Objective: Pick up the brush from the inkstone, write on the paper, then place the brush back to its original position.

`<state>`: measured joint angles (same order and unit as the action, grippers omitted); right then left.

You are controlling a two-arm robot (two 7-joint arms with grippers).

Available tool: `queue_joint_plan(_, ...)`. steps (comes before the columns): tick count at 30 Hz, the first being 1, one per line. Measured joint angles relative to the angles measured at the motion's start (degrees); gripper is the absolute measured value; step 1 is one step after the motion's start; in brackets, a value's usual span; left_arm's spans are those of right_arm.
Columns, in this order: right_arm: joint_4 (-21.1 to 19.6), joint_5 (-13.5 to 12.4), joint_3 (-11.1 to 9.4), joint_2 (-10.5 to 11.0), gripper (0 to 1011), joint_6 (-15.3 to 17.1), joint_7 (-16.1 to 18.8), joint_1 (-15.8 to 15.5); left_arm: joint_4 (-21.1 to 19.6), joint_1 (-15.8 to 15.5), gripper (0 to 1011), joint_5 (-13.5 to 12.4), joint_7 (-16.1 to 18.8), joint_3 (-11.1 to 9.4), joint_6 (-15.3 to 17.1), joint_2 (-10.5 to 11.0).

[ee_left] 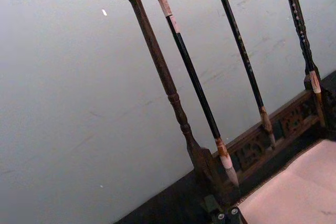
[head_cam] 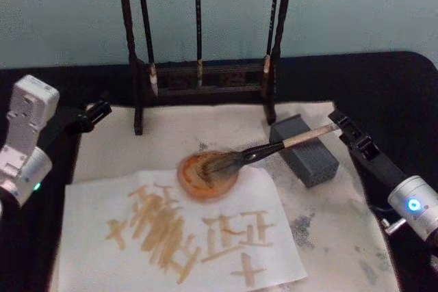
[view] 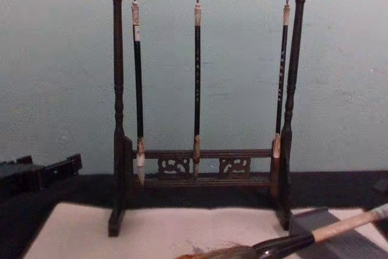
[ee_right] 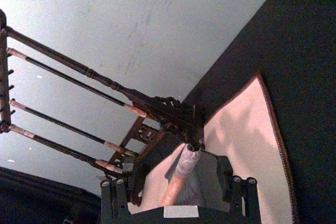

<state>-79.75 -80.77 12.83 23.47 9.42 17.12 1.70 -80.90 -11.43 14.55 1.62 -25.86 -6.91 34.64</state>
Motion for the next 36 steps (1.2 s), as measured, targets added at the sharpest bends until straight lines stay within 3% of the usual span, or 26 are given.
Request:
queue_joint_plan(20, 5.1, -3.8, 2.8, -0.1, 1001, 0.2, 1.1, 3.4, 0.0, 0.0, 1000, 0.0, 0.0, 0.0, 0.0, 0.0)
queue_joint_plan(30, 5.4, -4.2, 4.7, 0.9, 1001, 0.1, 1.2, 4.3, 0.0, 0.0, 1002, 0.0, 0.0, 0.0, 0.0, 0.0)
queue_joint_plan(36, 5.4, -4.2, 4.7, 0.8, 1000, 0.1, 1.2, 4.3, 0.0, 0.0, 1002, 0.0, 0.0, 0.0, 0.0, 0.0)
